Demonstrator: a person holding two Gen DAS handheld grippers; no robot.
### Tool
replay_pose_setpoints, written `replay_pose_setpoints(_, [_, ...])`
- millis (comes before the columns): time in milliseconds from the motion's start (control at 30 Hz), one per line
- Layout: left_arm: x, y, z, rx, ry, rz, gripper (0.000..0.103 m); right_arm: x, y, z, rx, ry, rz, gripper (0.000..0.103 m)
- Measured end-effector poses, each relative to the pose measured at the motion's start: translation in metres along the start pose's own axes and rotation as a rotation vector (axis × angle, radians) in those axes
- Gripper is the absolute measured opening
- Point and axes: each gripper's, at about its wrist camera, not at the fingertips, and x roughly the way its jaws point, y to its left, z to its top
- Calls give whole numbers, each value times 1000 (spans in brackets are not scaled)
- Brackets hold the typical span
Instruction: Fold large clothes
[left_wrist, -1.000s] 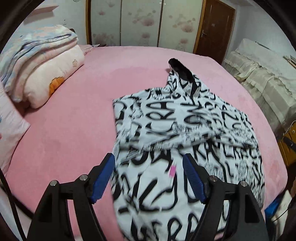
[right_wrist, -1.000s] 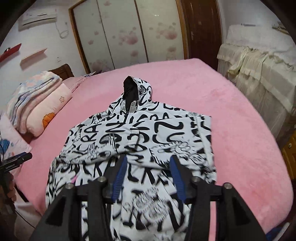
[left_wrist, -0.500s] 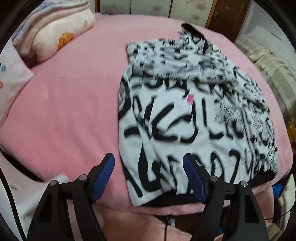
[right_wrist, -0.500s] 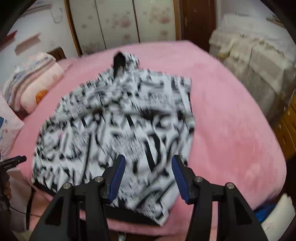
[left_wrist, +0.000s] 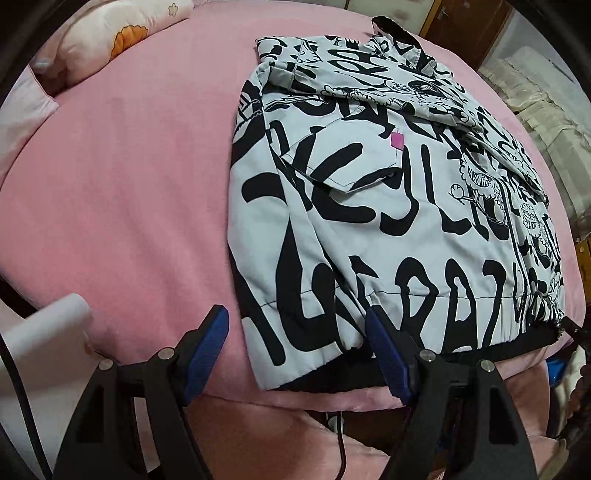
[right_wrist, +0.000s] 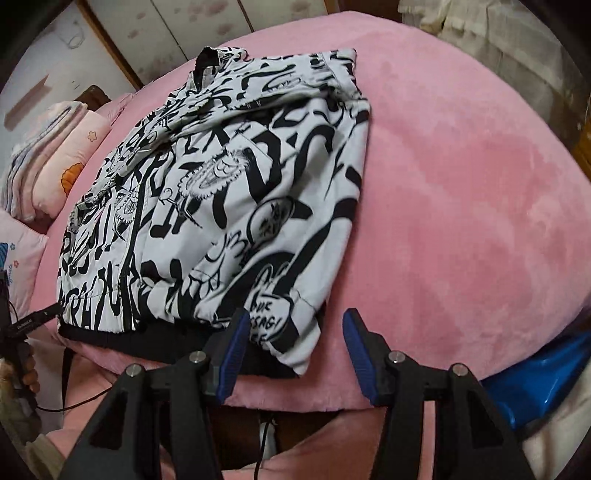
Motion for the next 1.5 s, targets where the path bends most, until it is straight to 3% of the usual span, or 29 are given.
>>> replay_pose_setpoints(367, [21,14,0,-97,30,-94,75,24,-11,-4,108,47,110,52])
replay_pose_setpoints(733, [34,18,1,-121,53,-148,75,38,-30,-9,208,85,231,52])
replay_pose_setpoints(833, [32,22,1,-140,53,-182,70,37,-30,-9,204,89,243,53])
replay_pose_setpoints(967, [31,26,0,-162,56,-228,66,34,-30,-7,221,100,331,53])
replay_pose_setpoints(1100, [36,33,-4,-187,74,-261,66,40,-28,-5,218,124,330,54])
replay_pose_setpoints(1400, [41,35,-3,-225,94,-300,69,42,-32,-4,255,121,378,54])
replay_pose_setpoints(1500, [46,27,-2,-185,114,-296,83,46,-33,-3,259,129,366,54])
